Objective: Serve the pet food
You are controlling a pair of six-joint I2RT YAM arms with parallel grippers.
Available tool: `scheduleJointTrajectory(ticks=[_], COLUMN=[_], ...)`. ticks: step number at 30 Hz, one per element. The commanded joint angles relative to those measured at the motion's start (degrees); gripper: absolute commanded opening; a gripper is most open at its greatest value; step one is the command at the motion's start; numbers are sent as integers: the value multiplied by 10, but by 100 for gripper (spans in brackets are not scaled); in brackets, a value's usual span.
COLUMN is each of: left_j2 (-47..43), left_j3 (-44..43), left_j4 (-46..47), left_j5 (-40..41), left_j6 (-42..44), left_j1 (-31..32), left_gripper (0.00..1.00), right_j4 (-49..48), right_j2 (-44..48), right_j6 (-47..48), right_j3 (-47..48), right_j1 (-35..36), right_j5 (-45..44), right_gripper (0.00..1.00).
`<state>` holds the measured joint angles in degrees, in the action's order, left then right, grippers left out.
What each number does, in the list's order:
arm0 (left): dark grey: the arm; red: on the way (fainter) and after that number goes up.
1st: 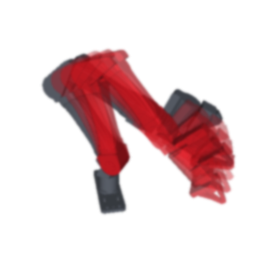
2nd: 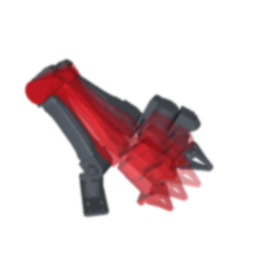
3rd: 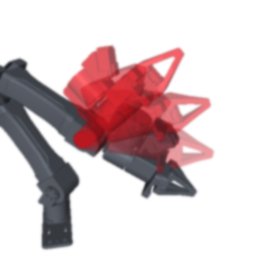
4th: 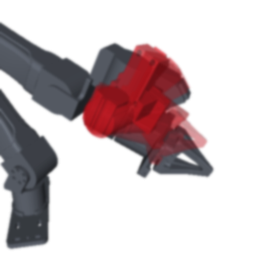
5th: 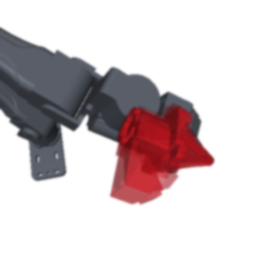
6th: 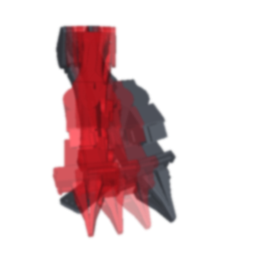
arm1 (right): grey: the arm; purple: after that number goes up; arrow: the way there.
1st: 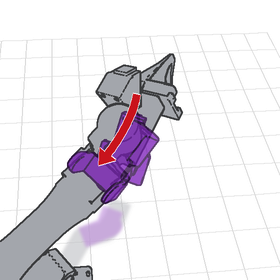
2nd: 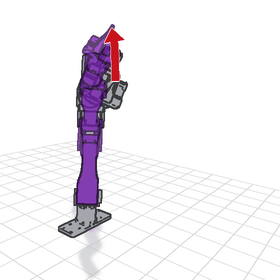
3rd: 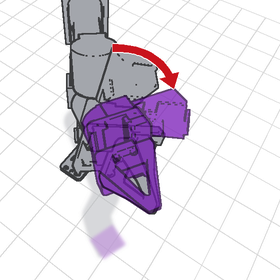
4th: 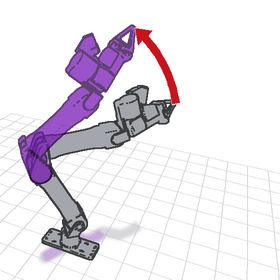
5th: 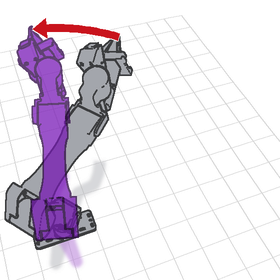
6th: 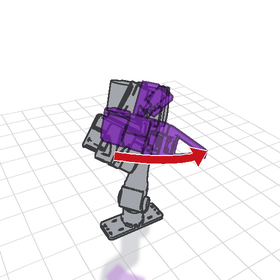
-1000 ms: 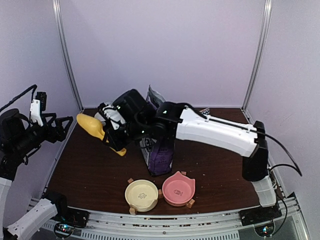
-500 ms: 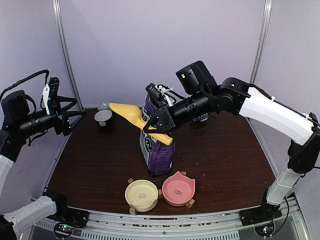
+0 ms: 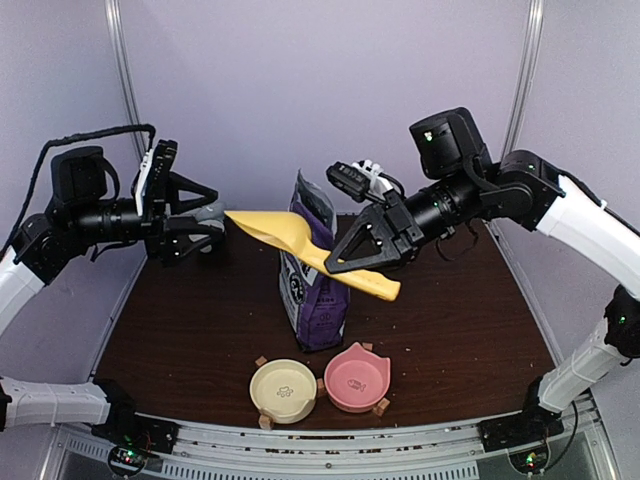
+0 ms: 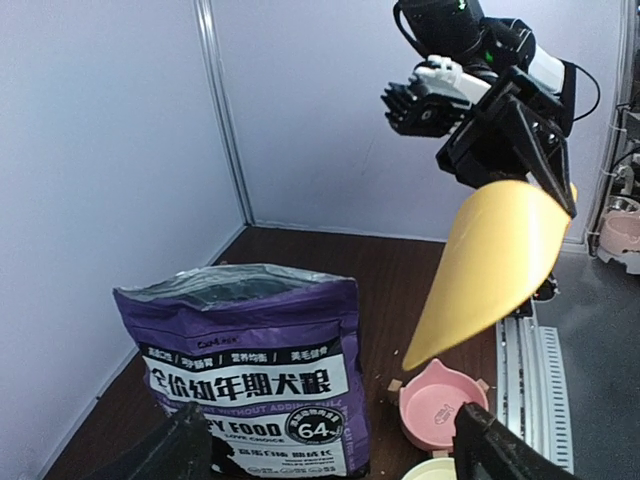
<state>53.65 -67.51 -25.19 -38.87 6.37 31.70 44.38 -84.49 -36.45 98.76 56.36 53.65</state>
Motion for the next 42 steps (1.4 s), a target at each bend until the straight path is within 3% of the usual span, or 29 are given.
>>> scheduleJointTrajectory(ticks=[1,8,27,31,33,37,42], left_j2=[23,46,55,50,46,43,39], left_j3=[-34,-40,-35,-27,-19,5,62], left_j4=[38,32,32,44,58,87,130], left_j5=[-58,-80,-86,-91,-92,-71,-22], left_j6=[4,5,5,-11,-26,-86,-200], left_j1=[25,52,68,68,68,68,68], left_gripper=[81,52,0,0,0,0,0], right_j4=[-1,-15,-22,-39,-61,-100,-163], right_j2=[8,2,-2,2,6,17,58], right_j6=[-22,-37,-45,-50,-61,-70,-72], right_j3=[-17,-14,-22,-36,-50,-71,-118], right_j1=[-4,-5,-9,-17,-24,-39,-80], right_j5=[42,53,57,53,53,40,3], right_gripper=[13,13,14,24,34,67,85])
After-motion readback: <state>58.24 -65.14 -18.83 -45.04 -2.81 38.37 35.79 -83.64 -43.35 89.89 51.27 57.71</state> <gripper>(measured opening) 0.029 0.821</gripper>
